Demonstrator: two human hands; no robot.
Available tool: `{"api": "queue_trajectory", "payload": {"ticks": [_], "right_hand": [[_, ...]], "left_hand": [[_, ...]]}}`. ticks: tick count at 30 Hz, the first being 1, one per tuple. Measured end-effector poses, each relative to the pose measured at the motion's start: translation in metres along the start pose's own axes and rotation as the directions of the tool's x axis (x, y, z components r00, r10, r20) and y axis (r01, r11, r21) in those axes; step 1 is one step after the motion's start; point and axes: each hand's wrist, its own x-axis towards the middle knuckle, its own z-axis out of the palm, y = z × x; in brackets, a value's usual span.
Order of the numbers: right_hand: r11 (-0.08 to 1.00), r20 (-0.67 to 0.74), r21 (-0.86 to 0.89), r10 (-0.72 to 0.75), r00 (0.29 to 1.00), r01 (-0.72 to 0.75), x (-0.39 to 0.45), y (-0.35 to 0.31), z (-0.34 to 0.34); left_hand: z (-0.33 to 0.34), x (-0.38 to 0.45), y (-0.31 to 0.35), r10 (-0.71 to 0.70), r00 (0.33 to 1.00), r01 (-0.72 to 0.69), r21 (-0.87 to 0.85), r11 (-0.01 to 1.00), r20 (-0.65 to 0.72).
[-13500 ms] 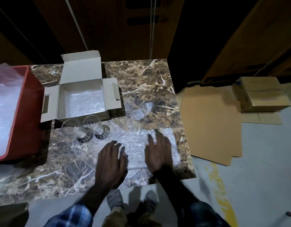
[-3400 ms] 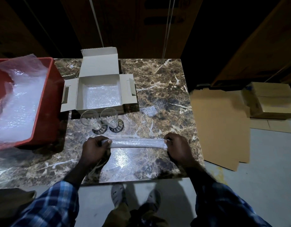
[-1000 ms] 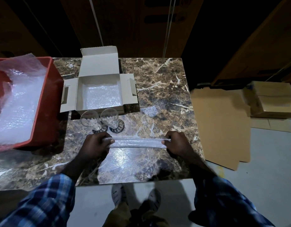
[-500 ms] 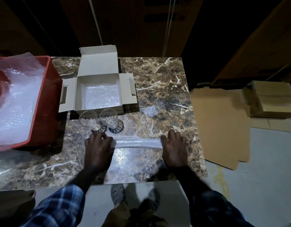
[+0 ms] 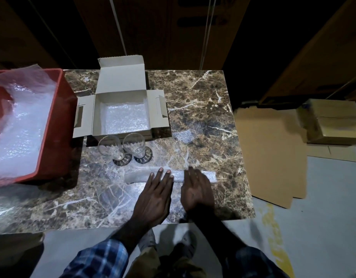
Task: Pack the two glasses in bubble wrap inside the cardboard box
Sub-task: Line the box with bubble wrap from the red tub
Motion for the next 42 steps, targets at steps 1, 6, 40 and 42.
{"api": "queue_trajectory", "payload": {"ticks": [1, 6, 40, 42], "right_hand": [[0.997, 0.021, 0.047, -0.060, 0.998, 0.059, -0.004, -0.004, 0.005], [0.981, 0.209, 0.178, -0.118, 0.971, 0.081, -0.012, -0.016, 0.013], [0.996, 0.266, -0.038, 0.089, 0.960, -0.081, -0.016, 0.062, 0.004], [0.997, 0.220, -0.054, 0.072, 0.973, -0.062, -0.015, 0.064, 0.005]], "left_hand": [[0.001, 0.001, 0.001, -0.035, 0.999, 0.035, -0.004, 0.999, 0.028], [-0.002, -0.001, -0.004, -0.090, 0.991, 0.090, 0.005, 0.996, 0.097], [-0.021, -0.024, -0.078, -0.131, 0.983, 0.121, 0.083, 0.989, 0.129], [-0.024, -0.026, -0.085, -0.135, 0.985, 0.124, 0.103, 0.987, 0.110]]}}
